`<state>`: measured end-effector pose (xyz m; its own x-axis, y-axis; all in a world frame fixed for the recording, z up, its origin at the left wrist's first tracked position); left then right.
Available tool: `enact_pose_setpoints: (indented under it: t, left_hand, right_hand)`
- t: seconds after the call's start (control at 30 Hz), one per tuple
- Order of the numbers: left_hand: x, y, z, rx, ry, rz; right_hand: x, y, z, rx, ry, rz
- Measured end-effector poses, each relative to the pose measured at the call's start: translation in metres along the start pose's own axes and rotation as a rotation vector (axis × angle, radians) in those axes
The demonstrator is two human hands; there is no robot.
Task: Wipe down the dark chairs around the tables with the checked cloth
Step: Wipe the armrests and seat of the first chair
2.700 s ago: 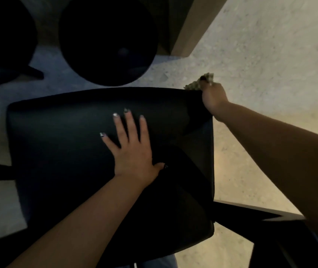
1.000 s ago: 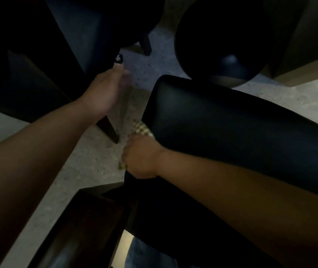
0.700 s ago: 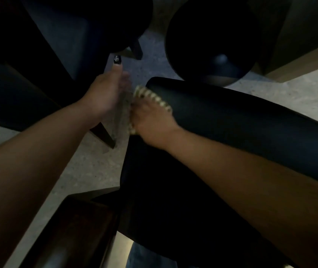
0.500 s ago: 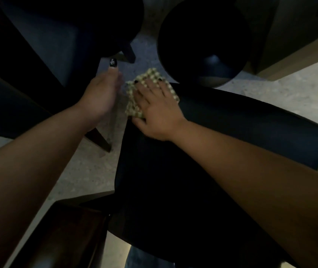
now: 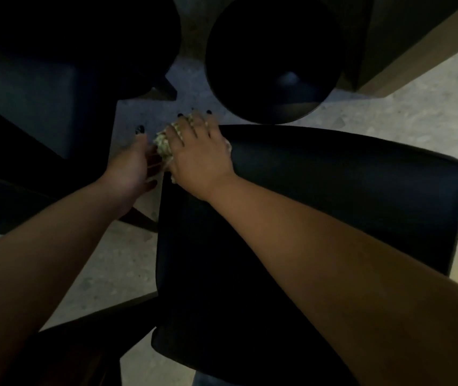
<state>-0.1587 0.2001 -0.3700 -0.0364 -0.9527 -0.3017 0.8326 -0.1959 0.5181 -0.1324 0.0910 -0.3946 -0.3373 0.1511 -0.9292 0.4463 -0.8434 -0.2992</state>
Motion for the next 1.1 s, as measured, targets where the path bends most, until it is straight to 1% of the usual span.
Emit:
enact_pose_setpoints:
  t: [0.07, 0.13, 0.27, 0.3, 0.33, 0.4, 0.43, 0.57, 0.63, 0.7, 0.77, 0.83, 0.93, 1.03, 1.1]
  left_hand:
    - [0.001, 0.007, 0.000, 0.030, 0.019, -0.037]
    - [0.005, 0.016, -0.001, 0.132, -0.036, -0.144]
    - [0.022, 0.031, 0.010, 0.351, -0.111, -0.358]
    - [0.026, 0.030, 0.010, 0.401, -0.138, -0.476]
    - [0.030, 0.027, 0.009, 0.428, -0.172, -0.653]
    - [0.032, 0.020, 0.008, 0.393, -0.201, -0.969]
    - [0.032, 0.019, 0.008, 0.388, -0.193, -1.037]
    - [0.045, 0.018, 0.010, 0.384, -0.187, -1.104]
    - [0.052, 0.018, 0.008, 0.404, -0.167, -1.161]
    - [0.062, 0.024, 0.013, 0.481, -0.161, -1.225]
    - [0.078, 0.031, 0.021, 0.543, -0.186, -1.261]
    - [0.103, 0.038, 0.032, 0.601, -0.232, -1.249]
    - [0.149, 0.046, 0.047, 0.686, -0.299, -1.261]
    - [0.191, 0.046, 0.055, 0.701, -0.330, -1.388]
    - [0.206, 0.043, 0.059, 0.680, -0.286, -1.476]
  right_hand:
    - [-0.001, 0.003, 0.002, -0.034, -0.032, -0.005]
    - [-0.004, 0.017, 0.014, -0.024, 0.008, -0.053]
    - [-0.009, 0.069, 0.061, 0.164, 0.172, -0.097]
    - [-0.011, 0.078, 0.074, 0.208, 0.199, -0.095]
    - [-0.013, 0.081, 0.081, 0.241, 0.218, -0.111]
    - [-0.015, 0.077, 0.081, 0.269, 0.220, -0.135]
    - [-0.015, 0.071, 0.075, 0.253, 0.202, -0.132]
    - [-0.009, 0.050, 0.039, 0.053, 0.189, -0.079]
    - [-0.009, 0.052, 0.034, 0.034, 0.157, -0.081]
    - [-0.010, 0.065, 0.046, 0.062, 0.151, -0.111]
    - [-0.014, 0.094, 0.072, 0.144, 0.180, -0.139]
    - [-0.020, 0.130, 0.108, 0.267, 0.205, -0.128]
    - [-0.029, 0.188, 0.168, 0.509, 0.206, -0.116]
    - [-0.039, 0.229, 0.218, 0.798, 0.256, -0.134]
    - [-0.040, 0.234, 0.225, 0.935, 0.291, -0.148]
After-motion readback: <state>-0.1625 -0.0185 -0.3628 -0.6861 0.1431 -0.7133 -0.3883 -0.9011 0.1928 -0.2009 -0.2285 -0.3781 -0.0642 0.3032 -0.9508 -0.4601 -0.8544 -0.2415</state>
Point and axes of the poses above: each hand's wrist, its own z-axis away from the middle knuckle, its own x-axis out of the palm, y = z × x, the point moved 4 cm from there along -z, towards the middle knuckle, and after that the axes turned 6 degrees about -z, right-handed, at the moved point
